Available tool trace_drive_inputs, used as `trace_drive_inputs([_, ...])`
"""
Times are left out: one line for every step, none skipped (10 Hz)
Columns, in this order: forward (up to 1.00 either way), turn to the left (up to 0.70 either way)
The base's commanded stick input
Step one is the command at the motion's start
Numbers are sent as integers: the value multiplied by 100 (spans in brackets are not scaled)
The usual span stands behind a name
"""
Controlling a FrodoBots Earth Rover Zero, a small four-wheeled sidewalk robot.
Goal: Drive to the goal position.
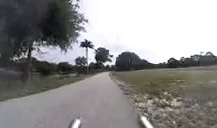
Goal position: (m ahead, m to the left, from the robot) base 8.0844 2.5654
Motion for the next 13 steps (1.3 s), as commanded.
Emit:
trace_drive_inputs([69, 6])
trace_drive_inputs([69, 15])
trace_drive_inputs([69, 24])
trace_drive_inputs([69, 3])
trace_drive_inputs([69, 3])
trace_drive_inputs([69, 3])
trace_drive_inputs([69, 22])
trace_drive_inputs([69, 34])
trace_drive_inputs([69, 12])
trace_drive_inputs([69, 3])
trace_drive_inputs([69, 17])
trace_drive_inputs([69, 34])
trace_drive_inputs([69, 34])
